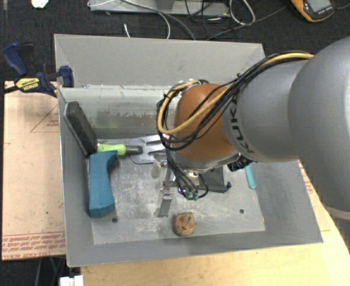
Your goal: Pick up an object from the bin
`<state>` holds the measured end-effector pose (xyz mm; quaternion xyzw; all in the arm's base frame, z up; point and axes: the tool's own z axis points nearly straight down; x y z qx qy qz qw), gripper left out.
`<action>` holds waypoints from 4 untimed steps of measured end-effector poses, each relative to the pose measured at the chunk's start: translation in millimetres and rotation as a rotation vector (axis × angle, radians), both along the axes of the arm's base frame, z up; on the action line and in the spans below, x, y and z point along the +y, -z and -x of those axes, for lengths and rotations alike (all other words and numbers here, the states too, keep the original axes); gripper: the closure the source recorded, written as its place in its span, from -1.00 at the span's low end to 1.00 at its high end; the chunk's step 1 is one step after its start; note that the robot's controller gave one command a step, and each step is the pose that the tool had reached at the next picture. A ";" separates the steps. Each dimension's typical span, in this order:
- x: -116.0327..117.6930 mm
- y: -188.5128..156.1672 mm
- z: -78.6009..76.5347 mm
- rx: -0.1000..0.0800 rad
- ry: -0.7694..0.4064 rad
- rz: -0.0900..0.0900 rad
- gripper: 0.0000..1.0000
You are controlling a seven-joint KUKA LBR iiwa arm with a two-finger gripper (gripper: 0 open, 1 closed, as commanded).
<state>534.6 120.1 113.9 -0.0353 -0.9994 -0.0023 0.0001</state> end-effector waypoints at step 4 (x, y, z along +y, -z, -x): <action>-147.2 25.2 -38.0 -0.009 -0.132 -0.001 -1.00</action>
Offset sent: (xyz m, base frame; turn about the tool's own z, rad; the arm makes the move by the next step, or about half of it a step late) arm 0.0420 -0.0988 0.0550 0.0642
